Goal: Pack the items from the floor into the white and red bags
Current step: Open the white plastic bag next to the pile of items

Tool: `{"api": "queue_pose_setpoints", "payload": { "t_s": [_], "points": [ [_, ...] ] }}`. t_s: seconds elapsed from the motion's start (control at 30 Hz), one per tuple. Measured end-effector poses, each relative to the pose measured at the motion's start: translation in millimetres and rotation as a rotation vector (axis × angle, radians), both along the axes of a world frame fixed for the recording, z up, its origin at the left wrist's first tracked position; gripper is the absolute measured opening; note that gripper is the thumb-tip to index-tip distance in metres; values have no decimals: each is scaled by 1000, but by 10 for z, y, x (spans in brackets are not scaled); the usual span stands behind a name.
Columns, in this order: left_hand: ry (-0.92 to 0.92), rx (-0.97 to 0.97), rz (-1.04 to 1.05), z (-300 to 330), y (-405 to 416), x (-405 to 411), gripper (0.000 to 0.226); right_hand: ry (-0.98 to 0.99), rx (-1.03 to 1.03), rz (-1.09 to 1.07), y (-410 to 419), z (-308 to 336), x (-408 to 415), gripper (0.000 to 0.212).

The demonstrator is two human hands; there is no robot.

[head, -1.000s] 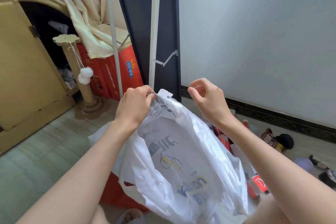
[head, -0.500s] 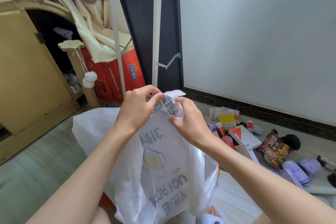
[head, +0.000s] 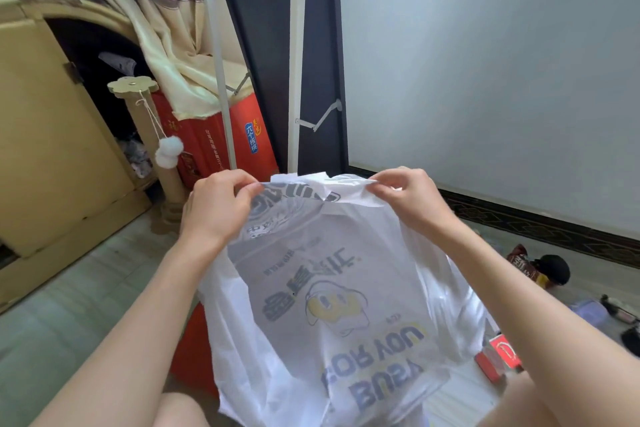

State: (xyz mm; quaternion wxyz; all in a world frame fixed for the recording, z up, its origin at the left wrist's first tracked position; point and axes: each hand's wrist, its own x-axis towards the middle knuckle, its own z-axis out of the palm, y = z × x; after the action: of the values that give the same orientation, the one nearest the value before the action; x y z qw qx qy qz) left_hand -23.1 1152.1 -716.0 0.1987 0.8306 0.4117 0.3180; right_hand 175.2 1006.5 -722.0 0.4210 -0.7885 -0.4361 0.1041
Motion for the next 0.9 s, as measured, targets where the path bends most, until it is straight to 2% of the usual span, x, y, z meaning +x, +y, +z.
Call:
{"api": "queue_pose_setpoints", "payload": {
  "t_s": [0.13, 0.17, 0.23, 0.33, 0.43, 0.63, 0.7, 0.8, 0.9],
  "points": [
    [-24, -33, -7, 1, 19, 43, 13, -174, -137, -117, 12, 10, 155, 19],
    [-44, -37, 3, 9, 20, 39, 14, -124, -140, -111, -25, 20, 191, 16],
    [-62, -40, 50, -13, 39, 25, 15, 101, -103, -9, -133, 35, 240, 10],
    [33, -25, 123, -97, 42, 27, 15, 366, -106, 150, -261, 63, 254, 9],
    [105, 32, 163, -126, 11, 38, 18, 433, -98, 193, -245, 39, 261, 19],
    [40, 210, 135, -212, -19, 113, 22, 392, 45, 214, -131, 6, 237, 29],
    [-108, 304, 51, -201, -91, 164, 30, 348, 88, 199, -96, -1, 239, 26],
    [-296, 531, -299, -134, -261, 269, 31, 336, 147, 188, -55, -10, 225, 29],
    [-120, 693, -512, -209, -391, 418, 38, 345, 188, 227, -21, -2, 175, 30]
  ]
}}
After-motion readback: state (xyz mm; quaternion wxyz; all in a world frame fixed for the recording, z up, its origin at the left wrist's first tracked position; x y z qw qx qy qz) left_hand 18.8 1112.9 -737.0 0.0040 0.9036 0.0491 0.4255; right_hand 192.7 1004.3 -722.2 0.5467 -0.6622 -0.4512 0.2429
